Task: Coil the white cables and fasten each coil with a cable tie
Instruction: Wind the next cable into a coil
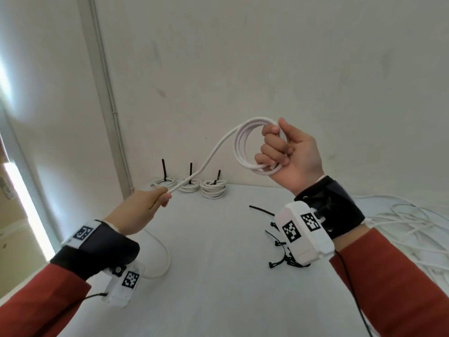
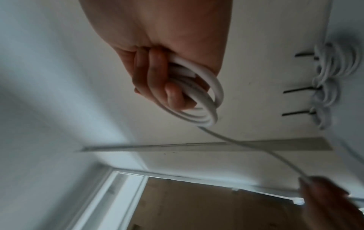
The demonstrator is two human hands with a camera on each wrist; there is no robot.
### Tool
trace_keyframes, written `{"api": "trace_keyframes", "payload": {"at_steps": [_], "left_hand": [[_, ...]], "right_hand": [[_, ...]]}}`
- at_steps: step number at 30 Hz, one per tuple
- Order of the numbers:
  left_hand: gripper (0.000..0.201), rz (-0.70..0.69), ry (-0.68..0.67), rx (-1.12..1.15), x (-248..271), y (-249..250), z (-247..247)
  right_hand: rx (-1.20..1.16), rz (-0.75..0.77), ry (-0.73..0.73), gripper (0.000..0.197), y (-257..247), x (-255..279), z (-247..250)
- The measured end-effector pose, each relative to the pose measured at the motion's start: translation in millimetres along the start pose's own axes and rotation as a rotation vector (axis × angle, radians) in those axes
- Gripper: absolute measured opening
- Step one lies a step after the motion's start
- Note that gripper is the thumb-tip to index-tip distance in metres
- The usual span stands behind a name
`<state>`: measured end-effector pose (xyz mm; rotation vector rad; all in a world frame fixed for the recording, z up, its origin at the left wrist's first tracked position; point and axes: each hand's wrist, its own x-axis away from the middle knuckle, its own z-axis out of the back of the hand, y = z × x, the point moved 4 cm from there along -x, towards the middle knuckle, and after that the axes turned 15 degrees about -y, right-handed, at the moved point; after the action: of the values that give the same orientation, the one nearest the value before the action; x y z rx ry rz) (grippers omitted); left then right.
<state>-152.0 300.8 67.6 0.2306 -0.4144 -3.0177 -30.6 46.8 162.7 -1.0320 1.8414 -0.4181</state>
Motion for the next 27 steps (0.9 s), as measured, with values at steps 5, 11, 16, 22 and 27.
{"api": "trace_keyframes", "payload": {"at_steps": [5,11,16,22,27], "left_hand": [[0.050,0.003,0.175,-0.092,2,21,2],[0.031,0.017,0.257,-0.170,6,49,22],[0.040,-0.126,0.259,-0.212,12,57,34],[0.042,-0.296,0.323,-0.435,22,85,48],[0.039,-0.344,0.407,-0.518,22,99,78]], "right_hand": [[-0.120,0.372,0.038,0.026,-21,-6,-1],[-0.016,0.661,0.153,0.033,-54,-14,0],[0.231,0.693,0.433,0.020,-72,-22,9],[1.087,0.449,0.524,0.017,-42,-27,9],[1.892,-0.162,0.243,0.013,-9,-19,12]]}}
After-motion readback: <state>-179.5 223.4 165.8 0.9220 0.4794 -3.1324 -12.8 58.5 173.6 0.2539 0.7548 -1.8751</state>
